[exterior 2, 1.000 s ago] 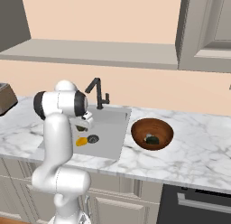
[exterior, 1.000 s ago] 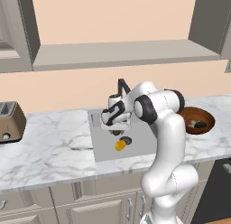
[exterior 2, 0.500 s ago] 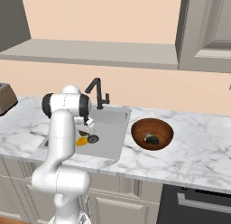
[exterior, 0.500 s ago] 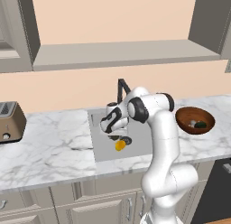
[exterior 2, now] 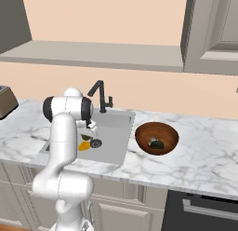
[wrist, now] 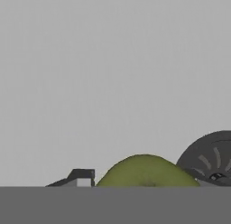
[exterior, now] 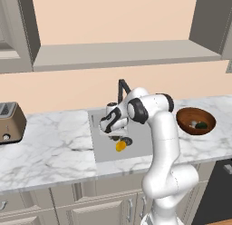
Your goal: There is a mixed pile of frozen fruits and vegetables on the counter. Locate all the frozen vegetables and place the items in a bowl on the counter. Take all the frozen fruits and defrost them in a running sink.
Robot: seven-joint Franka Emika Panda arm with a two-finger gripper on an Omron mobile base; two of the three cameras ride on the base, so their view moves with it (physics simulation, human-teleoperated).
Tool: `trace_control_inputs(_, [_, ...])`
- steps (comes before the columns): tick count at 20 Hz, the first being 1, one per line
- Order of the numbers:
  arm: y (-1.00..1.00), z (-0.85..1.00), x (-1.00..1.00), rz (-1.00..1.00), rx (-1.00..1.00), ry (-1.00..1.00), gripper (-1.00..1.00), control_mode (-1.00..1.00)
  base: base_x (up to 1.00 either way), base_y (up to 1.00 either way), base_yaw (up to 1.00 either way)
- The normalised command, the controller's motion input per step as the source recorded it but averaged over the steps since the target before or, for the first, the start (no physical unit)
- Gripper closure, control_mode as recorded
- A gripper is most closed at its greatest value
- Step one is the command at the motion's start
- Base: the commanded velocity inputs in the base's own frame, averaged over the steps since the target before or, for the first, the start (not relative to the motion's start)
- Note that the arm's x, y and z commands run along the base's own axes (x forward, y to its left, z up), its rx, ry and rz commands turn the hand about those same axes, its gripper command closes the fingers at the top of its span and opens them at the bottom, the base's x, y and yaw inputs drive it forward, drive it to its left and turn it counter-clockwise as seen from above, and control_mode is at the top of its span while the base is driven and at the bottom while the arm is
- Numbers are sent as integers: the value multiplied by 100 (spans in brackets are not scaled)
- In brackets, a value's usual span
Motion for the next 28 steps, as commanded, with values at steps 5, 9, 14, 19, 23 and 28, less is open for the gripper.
trace_control_inputs(5, [10, 2, 0, -2, -2, 2, -100, -100, 0, 0, 0])
trace_control_inputs(9, [3, 20, -10, -11, -5, 0, -100, -100, 0, 0, 0])
trace_control_inputs(14, [-1, 37, -45, -11, -1, -4, -100, -100, 0, 0, 0])
trace_control_inputs(19, [-8, 55, -60, -9, 0, -14, -100, -100, 0, 0, 0])
trace_control_inputs(23, [-9, 66, -54, -9, 0, -14, -100, -100, 0, 0, 0])
trace_control_inputs(28, [-3, 63, -56, -8, 0, -13, -100, -100, 0, 0, 0])
